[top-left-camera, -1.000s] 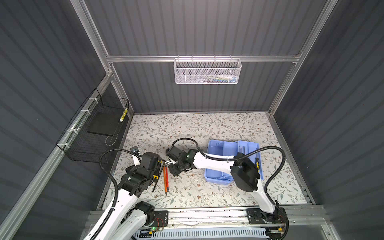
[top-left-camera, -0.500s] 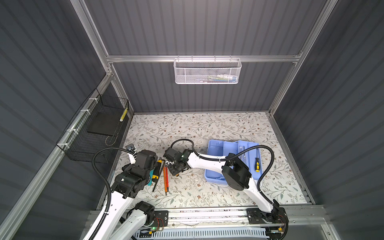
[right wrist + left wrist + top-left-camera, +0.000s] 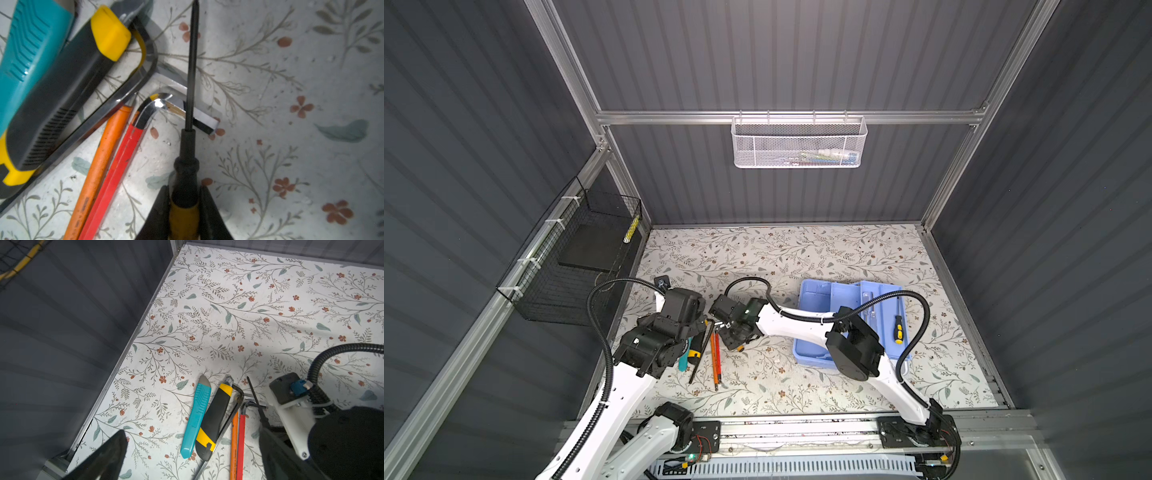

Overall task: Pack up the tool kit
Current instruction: 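Reach the right gripper to the tool pile and grasp the yellow-handled black screwdriver, then carry the yellow-handled screwdriver with the right gripper over the box compartment, then lower the screwdriver into the compartment and open the right gripper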

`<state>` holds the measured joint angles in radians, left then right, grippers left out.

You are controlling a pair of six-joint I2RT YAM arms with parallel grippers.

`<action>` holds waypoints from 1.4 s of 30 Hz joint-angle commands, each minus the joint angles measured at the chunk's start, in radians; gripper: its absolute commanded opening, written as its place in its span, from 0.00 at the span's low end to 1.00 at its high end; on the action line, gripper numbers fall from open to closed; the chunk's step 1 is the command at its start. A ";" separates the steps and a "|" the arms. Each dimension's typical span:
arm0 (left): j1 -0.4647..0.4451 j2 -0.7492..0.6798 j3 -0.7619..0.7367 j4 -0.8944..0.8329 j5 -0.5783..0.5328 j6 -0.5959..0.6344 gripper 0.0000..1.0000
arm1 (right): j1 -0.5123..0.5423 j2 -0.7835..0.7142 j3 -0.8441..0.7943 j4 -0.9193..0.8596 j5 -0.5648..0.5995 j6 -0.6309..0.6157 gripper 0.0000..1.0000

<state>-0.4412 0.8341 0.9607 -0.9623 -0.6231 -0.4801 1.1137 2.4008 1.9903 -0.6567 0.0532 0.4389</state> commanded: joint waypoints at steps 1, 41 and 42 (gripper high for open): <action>0.006 0.011 0.001 0.011 0.030 0.062 1.00 | -0.019 -0.106 -0.047 -0.008 0.051 0.020 0.18; 0.009 0.140 -0.028 0.094 0.244 0.149 0.99 | -0.646 -1.431 -1.072 -0.265 0.344 0.134 0.02; 0.010 0.140 -0.028 0.094 0.244 0.149 0.99 | -0.658 -1.433 -1.081 -0.253 0.329 0.123 0.03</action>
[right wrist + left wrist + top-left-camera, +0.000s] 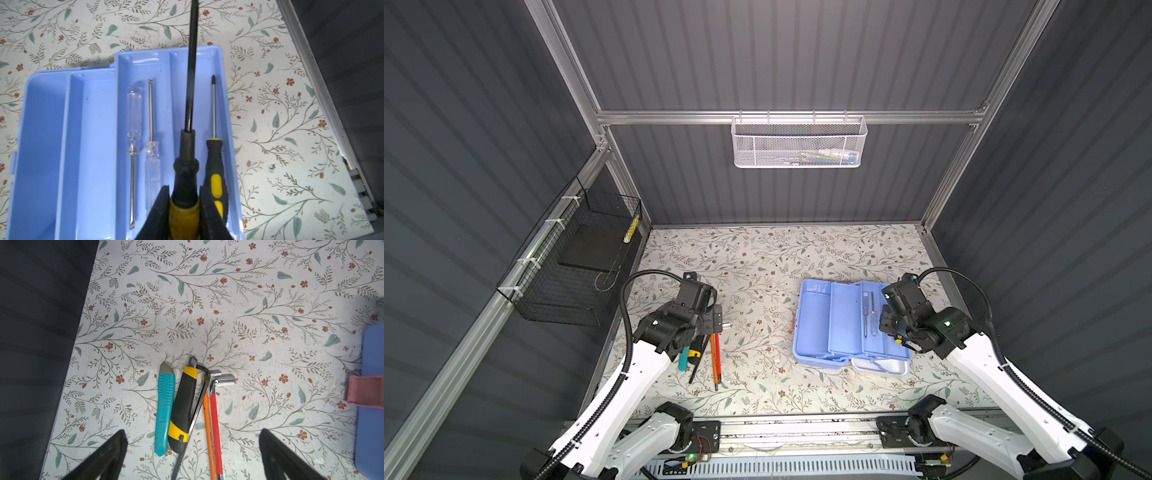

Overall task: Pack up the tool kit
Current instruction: 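Lower the screwdriver into the compartment and open the right gripper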

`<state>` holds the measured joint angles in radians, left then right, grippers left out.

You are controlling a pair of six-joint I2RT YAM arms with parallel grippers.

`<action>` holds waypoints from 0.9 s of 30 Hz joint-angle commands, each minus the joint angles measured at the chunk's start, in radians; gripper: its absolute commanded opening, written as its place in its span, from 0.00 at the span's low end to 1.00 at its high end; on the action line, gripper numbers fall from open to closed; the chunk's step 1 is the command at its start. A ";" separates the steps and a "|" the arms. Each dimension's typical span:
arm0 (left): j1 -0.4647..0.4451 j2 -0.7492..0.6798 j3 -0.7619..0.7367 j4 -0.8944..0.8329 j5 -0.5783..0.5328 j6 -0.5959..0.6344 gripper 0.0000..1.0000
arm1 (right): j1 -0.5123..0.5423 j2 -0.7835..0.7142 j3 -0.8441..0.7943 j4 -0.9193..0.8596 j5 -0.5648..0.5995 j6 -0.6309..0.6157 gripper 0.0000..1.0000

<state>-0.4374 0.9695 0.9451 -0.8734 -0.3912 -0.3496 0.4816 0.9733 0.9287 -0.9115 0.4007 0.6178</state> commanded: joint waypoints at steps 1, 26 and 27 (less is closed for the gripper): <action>0.007 0.005 -0.014 0.005 0.011 0.018 1.00 | -0.039 -0.003 -0.028 0.013 -0.038 -0.064 0.03; 0.022 0.056 -0.005 0.015 0.021 -0.074 0.99 | -0.062 0.053 -0.055 0.036 -0.033 -0.134 0.45; 0.023 0.063 -0.005 0.017 0.025 -0.087 0.99 | -0.063 0.049 -0.050 0.034 -0.035 -0.138 0.46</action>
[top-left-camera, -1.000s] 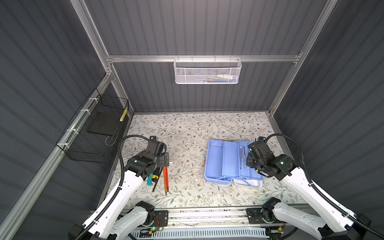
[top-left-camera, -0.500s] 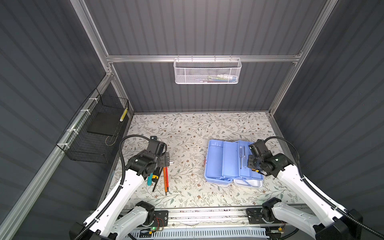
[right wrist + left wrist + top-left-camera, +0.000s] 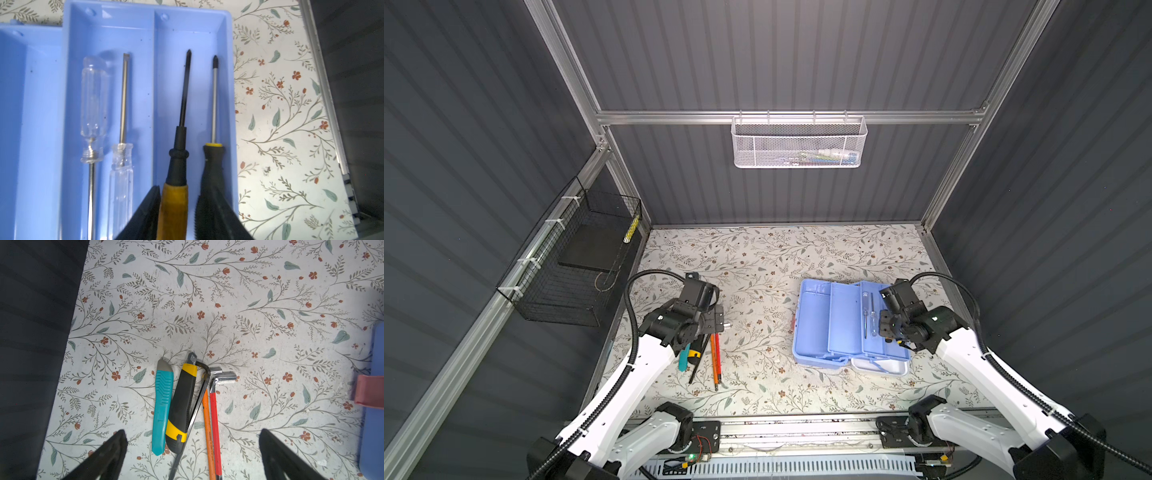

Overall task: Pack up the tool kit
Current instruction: 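Lower the screwdriver into the compartment and open the right gripper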

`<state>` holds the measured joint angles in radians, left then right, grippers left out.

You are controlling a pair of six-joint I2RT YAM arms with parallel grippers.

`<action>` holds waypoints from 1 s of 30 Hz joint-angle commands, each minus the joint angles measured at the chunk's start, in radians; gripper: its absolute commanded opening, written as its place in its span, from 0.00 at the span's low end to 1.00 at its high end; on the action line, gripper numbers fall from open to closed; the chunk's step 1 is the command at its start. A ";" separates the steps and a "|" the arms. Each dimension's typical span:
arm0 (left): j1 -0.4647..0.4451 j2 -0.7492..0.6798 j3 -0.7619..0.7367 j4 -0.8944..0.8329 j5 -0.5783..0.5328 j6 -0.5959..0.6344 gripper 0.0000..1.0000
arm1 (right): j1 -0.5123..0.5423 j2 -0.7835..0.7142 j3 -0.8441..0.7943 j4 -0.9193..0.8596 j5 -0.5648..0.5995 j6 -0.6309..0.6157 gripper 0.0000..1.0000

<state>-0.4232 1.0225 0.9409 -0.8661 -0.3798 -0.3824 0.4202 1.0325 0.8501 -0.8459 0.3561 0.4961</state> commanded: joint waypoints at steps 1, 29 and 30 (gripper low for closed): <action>0.009 0.018 0.000 0.010 0.018 -0.070 0.99 | -0.001 -0.015 0.038 -0.035 0.005 -0.018 0.47; 0.242 -0.081 -0.499 0.380 0.136 -0.410 0.99 | 0.457 0.375 0.130 0.438 -0.320 0.033 0.56; 0.242 -0.091 -0.509 0.382 0.138 -0.410 1.00 | 0.457 0.383 0.127 0.452 -0.332 0.041 0.56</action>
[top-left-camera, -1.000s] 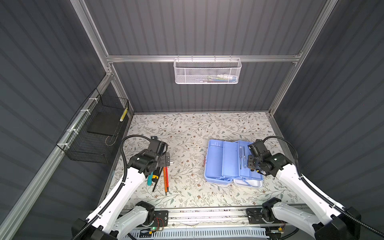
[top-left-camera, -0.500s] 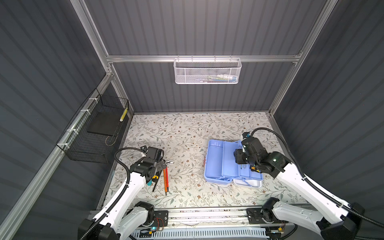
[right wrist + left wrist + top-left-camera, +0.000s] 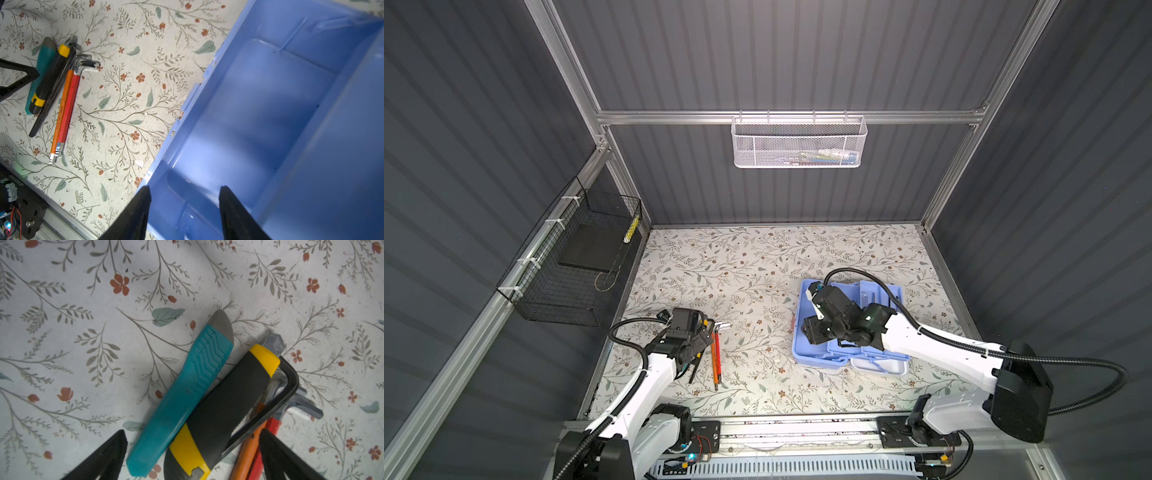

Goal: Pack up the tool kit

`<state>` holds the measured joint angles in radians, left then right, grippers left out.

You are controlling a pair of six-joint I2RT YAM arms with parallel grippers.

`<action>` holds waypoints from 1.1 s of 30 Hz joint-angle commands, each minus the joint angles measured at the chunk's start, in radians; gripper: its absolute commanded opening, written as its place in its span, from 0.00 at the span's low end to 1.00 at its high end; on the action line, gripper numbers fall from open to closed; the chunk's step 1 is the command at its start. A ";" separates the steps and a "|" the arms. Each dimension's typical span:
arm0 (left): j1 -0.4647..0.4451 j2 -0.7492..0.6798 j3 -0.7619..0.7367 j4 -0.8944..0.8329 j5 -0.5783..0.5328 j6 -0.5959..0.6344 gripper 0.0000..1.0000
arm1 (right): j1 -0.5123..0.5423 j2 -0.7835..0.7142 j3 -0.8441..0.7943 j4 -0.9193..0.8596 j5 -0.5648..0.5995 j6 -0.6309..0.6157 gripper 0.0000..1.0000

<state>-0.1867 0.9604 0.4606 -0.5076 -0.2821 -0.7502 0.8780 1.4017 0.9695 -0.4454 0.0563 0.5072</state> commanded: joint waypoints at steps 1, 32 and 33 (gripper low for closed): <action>0.006 -0.035 -0.033 0.019 0.047 -0.040 0.99 | 0.001 0.018 0.006 0.078 -0.042 0.037 0.56; -0.252 -0.063 -0.090 0.168 0.272 -0.132 0.99 | 0.002 0.146 0.076 0.083 -0.085 0.034 0.57; -0.268 -0.055 -0.094 0.176 0.264 -0.139 0.99 | 0.002 0.146 0.077 0.082 -0.081 0.030 0.57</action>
<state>-0.4313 0.8913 0.3683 -0.3668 -0.0044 -0.8341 0.8780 1.5356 1.0187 -0.3450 -0.0311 0.5484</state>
